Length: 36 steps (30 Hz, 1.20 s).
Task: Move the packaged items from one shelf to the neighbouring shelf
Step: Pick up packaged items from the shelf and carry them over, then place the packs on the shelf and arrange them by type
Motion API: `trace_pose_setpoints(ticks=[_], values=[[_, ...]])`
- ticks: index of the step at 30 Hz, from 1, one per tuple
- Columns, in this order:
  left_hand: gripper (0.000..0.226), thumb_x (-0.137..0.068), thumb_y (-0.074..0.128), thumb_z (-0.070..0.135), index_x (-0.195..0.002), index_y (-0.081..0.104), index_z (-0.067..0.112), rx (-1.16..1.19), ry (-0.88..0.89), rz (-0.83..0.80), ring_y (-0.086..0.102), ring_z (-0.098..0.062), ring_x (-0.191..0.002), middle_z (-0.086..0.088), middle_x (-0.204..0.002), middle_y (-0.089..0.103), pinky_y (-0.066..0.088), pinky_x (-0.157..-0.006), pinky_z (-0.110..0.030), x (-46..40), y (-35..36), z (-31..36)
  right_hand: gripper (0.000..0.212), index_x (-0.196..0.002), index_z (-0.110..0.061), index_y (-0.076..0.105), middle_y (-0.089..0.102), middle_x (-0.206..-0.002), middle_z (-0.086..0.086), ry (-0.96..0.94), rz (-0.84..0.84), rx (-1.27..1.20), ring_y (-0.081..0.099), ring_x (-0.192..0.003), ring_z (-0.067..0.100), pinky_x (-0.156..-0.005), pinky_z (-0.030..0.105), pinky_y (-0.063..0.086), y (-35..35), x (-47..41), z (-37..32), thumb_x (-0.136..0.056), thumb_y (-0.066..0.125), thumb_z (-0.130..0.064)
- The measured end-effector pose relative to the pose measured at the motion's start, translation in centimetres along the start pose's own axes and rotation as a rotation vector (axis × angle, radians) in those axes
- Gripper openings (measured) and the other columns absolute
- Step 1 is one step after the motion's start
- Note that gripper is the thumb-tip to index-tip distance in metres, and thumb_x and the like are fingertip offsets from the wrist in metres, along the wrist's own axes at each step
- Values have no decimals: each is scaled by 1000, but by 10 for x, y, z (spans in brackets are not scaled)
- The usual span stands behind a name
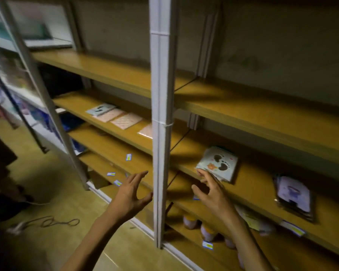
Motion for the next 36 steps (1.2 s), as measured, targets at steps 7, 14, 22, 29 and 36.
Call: trace_pose_setpoints(ticks=[7, 14, 22, 29, 36], values=[[70, -72, 56, 53, -135, 47, 23, -16, -69, 64, 55, -17, -111, 4, -122, 57, 39, -93, -20, 14, -84, -104, 50, -135, -41, 41, 47, -124, -15, -37, -71, 20, 46, -111, 3, -87, 22, 42, 109, -39, -84, -89, 60, -37], [72, -79, 60, 50, -143, 37, 28, -24, -119, 112, 42, -4, -117, 5, -136, 49, 36, -92, -18, -5, -133, -179, 50, -134, -42, 40, 47, -127, -19, -83, -164, 50, 47, -110, -1, -94, 23, 41, 186, -100, -130, -88, 60, -39], [71, -84, 65, 40, -145, 33, 27, -14, -162, 95, 46, -4, -115, 1, -142, 44, 42, -98, -23, -89, -161, -261, 50, -135, -43, 38, 44, -123, -21, -46, -169, 24, 44, -113, 0, -86, 22, 39, 245, -200, -146, -90, 58, -40], [72, -83, 65, 43, -145, 32, 28, -38, -125, 28, 42, -13, -128, 0, -145, 42, 41, -103, -31, -201, -178, -312, 51, -137, -36, 38, 42, -118, -15, 32, -98, -3, 44, -115, 6, -86, 23, 39, 264, -289, -150, -91, 60, -35], [71, -84, 66, 41, -145, 33, 25, -8, -59, -31, 41, -15, -129, 0, -144, 44, 40, -104, -33, -280, -179, -340, 51, -136, -38, 40, 47, -128, -15, 89, -11, 57, 44, -119, 7, -98, 34, 42, 265, -347, -142, -89, 59, -36]])
Point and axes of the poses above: each hand's wrist, its own x-axis away from the middle knuckle, its own y-axis out of the palm, z = x × y, the point moved 8 cm from there along -x, towards the middle knuckle
